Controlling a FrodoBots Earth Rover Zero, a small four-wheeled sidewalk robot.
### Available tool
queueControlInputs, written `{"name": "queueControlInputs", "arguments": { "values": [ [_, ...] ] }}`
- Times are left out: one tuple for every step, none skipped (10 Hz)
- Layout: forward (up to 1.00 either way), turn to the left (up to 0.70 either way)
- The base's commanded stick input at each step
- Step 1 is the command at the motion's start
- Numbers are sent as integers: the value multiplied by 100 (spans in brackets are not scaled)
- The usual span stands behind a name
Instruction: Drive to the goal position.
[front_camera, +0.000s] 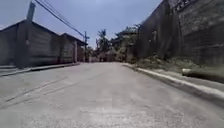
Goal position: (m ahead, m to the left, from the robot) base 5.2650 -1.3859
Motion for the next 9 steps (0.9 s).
{"name": "queueControlInputs", "arguments": {
  "values": [
    [100, 3],
    [100, -31],
    [100, -37],
    [100, -37],
    [100, -37],
    [100, -37],
    [100, -25],
    [100, 3],
    [100, 3]
  ]
}}
